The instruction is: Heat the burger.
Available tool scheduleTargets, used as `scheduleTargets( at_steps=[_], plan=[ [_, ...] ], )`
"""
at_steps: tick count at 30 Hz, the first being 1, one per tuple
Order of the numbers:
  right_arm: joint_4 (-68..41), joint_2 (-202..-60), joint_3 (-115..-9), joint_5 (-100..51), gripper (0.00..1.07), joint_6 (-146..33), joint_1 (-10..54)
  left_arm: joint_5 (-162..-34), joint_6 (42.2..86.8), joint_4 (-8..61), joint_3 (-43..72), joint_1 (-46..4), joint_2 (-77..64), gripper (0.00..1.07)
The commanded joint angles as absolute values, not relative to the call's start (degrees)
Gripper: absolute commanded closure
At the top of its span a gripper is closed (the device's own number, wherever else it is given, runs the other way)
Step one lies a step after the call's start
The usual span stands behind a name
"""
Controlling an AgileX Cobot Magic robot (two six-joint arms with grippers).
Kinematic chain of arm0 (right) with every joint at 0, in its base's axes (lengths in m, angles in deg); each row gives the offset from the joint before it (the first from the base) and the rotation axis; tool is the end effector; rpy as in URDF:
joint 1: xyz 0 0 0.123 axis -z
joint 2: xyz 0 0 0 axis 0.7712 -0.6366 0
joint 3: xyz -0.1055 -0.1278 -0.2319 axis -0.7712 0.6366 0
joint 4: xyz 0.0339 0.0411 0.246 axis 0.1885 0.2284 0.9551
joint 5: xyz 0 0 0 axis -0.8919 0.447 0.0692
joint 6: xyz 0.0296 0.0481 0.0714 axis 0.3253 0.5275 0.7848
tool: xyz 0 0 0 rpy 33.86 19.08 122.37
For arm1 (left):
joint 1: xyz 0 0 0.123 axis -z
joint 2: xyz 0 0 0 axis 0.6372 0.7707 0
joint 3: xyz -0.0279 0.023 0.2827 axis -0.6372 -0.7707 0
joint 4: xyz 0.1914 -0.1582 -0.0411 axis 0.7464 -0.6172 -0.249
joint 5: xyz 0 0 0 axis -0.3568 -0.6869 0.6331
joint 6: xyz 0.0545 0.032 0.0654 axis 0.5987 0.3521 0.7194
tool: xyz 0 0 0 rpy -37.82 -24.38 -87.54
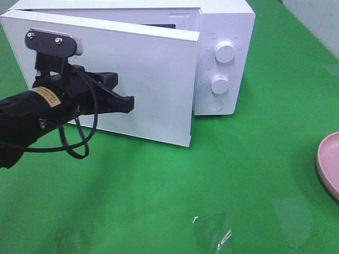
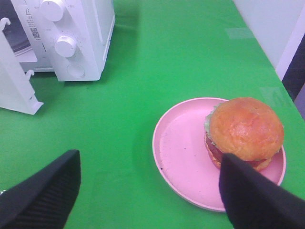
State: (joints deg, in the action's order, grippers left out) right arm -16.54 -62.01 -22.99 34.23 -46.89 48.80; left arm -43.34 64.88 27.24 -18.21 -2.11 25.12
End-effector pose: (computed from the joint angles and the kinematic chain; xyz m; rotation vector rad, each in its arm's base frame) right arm -0.0017 -0.0040 0.2843 0.0543 1.9500 0.0129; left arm 0.2681 -0.1869 0.1711 0.3910 1.8004 -0.3822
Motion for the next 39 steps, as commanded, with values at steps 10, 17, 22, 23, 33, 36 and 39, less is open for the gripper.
scheduleTargets(
  at_steps=[10,17,22,23,33,36,39],
  plan=[
    [-16.20,-60.40,-22.70,33.66,0.31,-47.12,49.08,-46.09,67.29,21.51,-2.39,-0.17,33.82,1.07],
    [-16.20,-60.40,-22.70,33.66,0.31,-47.12,49.08,-47.35,69.81,20.59,4.19,-0.17,37.72,1.07],
    [-16.20,-60.40,-22.70,33.66,0.31,-47.12,49.08,-47.35,70.61,19.05,5.68,-0.51,38.75,1.07],
    [-16.20,-60.40,-22.70,33.66,0.31,-47.12,49.08,-47.40,70.90,18.19,6.03,-0.74,38.92,1.07],
    [-16.20,-60.40,-22.70,33.66,0.32,-47.12,49.08,-47.35,73.59,12.40,6.14,-3.20,38.98,1.07],
    [-16.20,-60.40,-22.70,33.66,0.32,-47.12,49.08,-47.35,74.73,12.40,6.14,-3.20,38.98,1.07],
    [-16.20,-60.40,-22.70,33.66,0.32,-47.12,49.08,-48.66,74.79,12.40,6.14,-2.80,38.58,1.07]
  ],
)
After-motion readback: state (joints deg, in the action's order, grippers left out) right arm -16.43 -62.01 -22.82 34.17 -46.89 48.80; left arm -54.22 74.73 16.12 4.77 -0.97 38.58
